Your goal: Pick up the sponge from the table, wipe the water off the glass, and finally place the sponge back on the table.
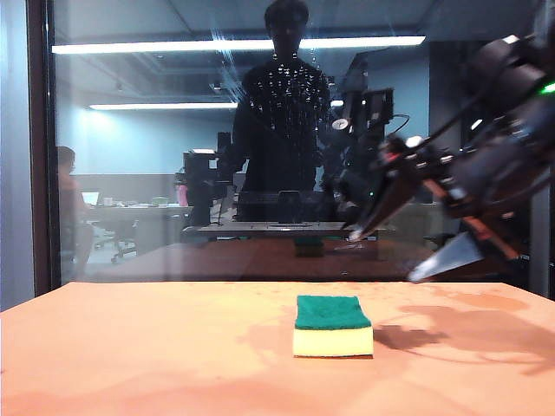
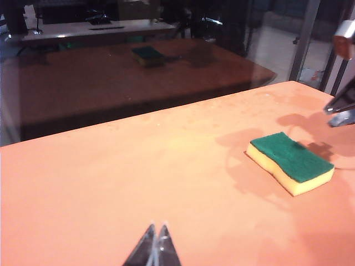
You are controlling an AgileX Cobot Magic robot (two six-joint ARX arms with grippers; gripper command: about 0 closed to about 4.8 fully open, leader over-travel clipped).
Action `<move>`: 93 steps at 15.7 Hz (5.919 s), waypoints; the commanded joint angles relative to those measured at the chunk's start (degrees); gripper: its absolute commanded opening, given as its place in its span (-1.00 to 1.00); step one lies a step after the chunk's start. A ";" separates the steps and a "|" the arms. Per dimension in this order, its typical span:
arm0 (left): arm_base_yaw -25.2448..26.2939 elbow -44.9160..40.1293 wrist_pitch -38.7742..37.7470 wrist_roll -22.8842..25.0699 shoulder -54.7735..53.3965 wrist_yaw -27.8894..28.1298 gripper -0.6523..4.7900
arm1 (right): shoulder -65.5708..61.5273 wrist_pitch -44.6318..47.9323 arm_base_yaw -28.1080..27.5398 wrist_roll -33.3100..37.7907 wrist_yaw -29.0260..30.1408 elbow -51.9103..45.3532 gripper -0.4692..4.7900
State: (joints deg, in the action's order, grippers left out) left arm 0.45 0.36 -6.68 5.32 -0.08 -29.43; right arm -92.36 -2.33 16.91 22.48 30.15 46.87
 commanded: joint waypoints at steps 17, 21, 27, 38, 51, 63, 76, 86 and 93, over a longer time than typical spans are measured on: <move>0.00 0.20 0.24 -0.17 -0.07 -0.17 -0.78 | -17.35 -0.83 5.84 2.05 -4.90 10.58 0.09; 0.02 0.17 0.24 -0.15 -0.07 0.26 -0.78 | -17.38 -0.68 5.84 2.05 -5.90 10.58 0.05; 0.02 0.17 0.22 -0.15 -0.07 0.26 -0.78 | -17.38 0.48 5.84 2.01 -6.60 10.58 -0.87; 0.02 0.20 -0.07 -0.15 -0.07 0.24 -0.78 | -17.18 3.39 5.81 1.92 -7.08 15.74 -0.86; 0.02 0.20 3.10 -0.11 -0.07 0.26 -0.78 | -16.59 -0.94 5.64 -9.14 -13.46 40.19 -0.86; 0.02 0.20 3.15 0.20 -0.07 0.26 -0.78 | -16.63 7.26 1.60 -18.51 -17.57 51.36 -0.86; 0.02 0.20 3.10 0.24 -0.07 0.24 -0.78 | -22.95 13.00 -0.57 -23.15 -18.49 66.75 -0.86; 0.02 0.20 3.10 0.26 -0.07 0.26 -0.78 | -32.54 0.42 -0.68 -28.92 -24.02 68.39 -0.86; 0.02 0.20 3.13 0.24 -0.07 0.26 -0.78 | -33.81 -6.12 -1.36 -28.92 -27.61 68.39 -0.86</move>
State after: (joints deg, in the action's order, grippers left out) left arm 0.45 0.36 -4.08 5.41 -0.05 -29.15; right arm -126.37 -9.63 16.14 -6.50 5.37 115.11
